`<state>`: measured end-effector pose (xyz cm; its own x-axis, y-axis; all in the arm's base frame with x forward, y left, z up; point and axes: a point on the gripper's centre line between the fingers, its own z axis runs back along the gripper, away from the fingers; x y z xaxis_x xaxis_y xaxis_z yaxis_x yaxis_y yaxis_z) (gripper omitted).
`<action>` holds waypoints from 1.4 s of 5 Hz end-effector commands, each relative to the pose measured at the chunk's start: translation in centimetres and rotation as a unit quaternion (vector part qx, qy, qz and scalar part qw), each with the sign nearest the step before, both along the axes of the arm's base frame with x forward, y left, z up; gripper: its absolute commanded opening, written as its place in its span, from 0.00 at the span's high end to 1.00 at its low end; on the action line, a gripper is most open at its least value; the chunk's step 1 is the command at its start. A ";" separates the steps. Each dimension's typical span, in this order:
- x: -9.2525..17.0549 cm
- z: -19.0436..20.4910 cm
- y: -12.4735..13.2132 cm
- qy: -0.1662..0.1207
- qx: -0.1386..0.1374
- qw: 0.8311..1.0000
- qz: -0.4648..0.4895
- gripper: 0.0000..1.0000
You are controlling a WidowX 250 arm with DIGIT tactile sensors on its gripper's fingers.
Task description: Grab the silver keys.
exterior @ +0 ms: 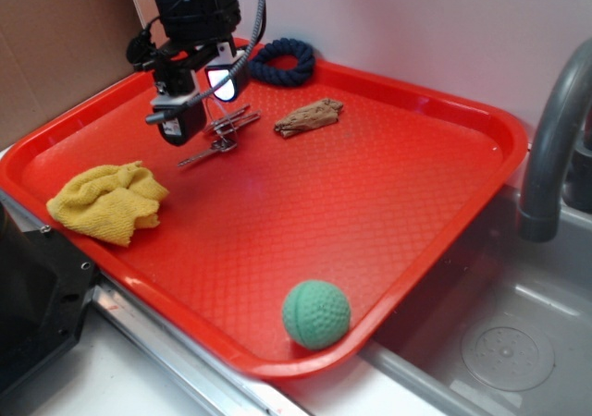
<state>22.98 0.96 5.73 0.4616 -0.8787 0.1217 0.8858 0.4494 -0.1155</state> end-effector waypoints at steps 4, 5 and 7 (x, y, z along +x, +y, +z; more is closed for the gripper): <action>2.1 -1.5 0.8 -0.044 0.011 0.999 0.014 1.00; 2.0 -0.7 0.8 -0.037 -0.009 0.999 0.019 1.00; 1.2 1.3 1.2 -0.023 -0.035 0.998 0.040 1.00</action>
